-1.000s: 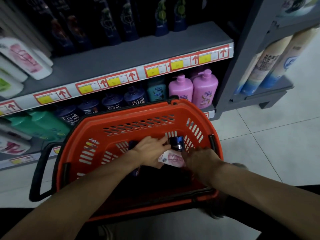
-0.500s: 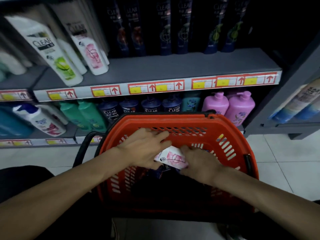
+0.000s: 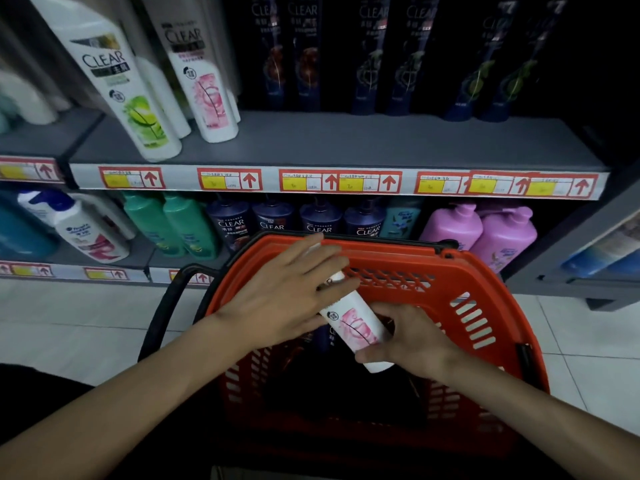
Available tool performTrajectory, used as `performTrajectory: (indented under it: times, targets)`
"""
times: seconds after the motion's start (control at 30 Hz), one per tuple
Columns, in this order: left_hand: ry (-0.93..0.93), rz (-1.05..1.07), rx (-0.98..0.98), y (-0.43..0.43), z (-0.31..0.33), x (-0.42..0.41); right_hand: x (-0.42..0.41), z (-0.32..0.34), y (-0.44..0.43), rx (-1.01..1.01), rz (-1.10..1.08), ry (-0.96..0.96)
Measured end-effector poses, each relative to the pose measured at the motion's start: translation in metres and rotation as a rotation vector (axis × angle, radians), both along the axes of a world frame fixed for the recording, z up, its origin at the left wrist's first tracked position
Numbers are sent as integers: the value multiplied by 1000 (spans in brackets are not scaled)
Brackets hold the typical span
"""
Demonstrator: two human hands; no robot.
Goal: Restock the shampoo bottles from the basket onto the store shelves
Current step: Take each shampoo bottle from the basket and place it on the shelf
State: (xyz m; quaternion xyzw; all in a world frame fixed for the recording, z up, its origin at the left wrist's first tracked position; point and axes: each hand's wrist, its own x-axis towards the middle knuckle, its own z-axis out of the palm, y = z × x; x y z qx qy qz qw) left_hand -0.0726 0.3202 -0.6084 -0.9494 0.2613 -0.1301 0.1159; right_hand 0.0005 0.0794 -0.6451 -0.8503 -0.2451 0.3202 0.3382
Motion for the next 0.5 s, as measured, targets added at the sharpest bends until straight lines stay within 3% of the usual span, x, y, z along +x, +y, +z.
performTrajectory:
  times: [0.1, 0.2, 0.37, 0.5]
  targets:
    - [-84, 63, -195, 4, 10, -4, 1, 2, 1, 113, -75, 140]
    - [-109, 271, -583, 2, 20, -12, 2, 7, 2, 246, -162, 229]
    - [314, 665, -1381, -7, 11, -15, 3, 20, 12, 418, -221, 287]
    - [491, 665, -1593, -18, 13, -11, -2, 28, 30, 514, -225, 297]
